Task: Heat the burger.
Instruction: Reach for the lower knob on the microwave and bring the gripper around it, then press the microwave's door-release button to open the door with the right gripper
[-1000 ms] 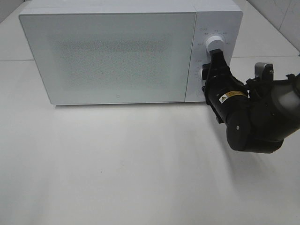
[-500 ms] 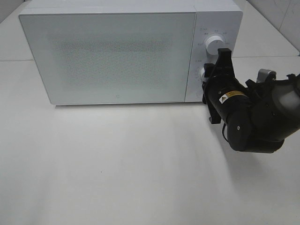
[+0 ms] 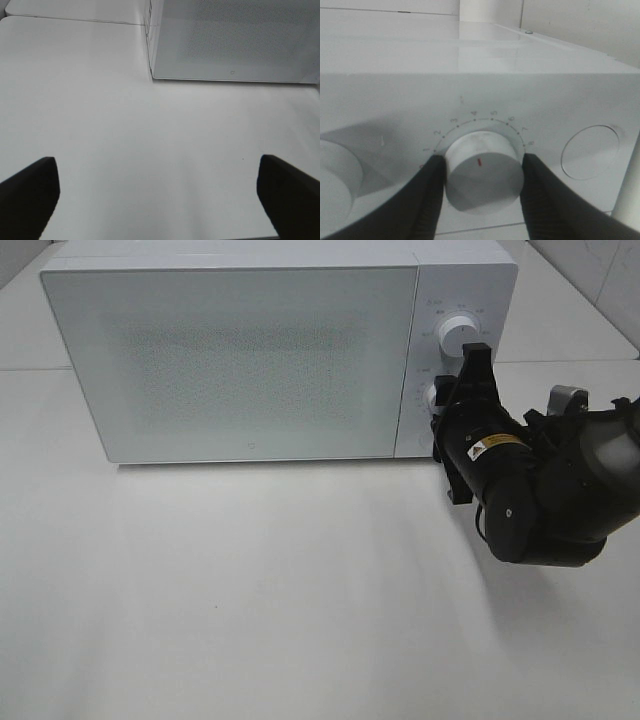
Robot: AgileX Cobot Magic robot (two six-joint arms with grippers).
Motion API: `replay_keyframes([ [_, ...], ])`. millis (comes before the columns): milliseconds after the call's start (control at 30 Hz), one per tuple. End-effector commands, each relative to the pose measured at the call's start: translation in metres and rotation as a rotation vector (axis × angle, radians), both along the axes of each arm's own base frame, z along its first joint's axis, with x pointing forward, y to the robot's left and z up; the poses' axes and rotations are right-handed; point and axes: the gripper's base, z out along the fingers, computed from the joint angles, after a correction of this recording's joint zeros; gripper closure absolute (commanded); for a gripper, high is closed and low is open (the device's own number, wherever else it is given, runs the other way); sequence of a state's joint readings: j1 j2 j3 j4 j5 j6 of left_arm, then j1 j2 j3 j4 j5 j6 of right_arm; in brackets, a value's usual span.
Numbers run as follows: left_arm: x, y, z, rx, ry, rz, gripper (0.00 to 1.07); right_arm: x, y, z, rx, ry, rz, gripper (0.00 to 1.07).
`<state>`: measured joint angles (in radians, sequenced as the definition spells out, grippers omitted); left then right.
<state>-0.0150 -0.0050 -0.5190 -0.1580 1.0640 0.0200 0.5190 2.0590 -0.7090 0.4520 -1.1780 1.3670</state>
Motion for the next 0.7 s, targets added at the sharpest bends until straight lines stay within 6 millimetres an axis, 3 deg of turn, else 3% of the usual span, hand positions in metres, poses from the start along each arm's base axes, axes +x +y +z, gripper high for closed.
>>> replay_keyframes([
  [33, -0.001, -0.001, -0.001, -0.011, -0.011, 0.003, 0.06, 0.008, 0.016, 0.038, -0.013, -0.333, 0.114, 0.86],
  [533, -0.001, -0.001, -0.001, -0.011, -0.011, 0.003, 0.06, -0.004, 0.002, 0.024, -0.034, -0.258, 0.041, 0.56],
  [700, -0.001, -0.001, -0.001, -0.011, -0.011, 0.003, 0.06, -0.005, 0.002, 0.026, -0.045, -0.262, 0.043, 0.4],
])
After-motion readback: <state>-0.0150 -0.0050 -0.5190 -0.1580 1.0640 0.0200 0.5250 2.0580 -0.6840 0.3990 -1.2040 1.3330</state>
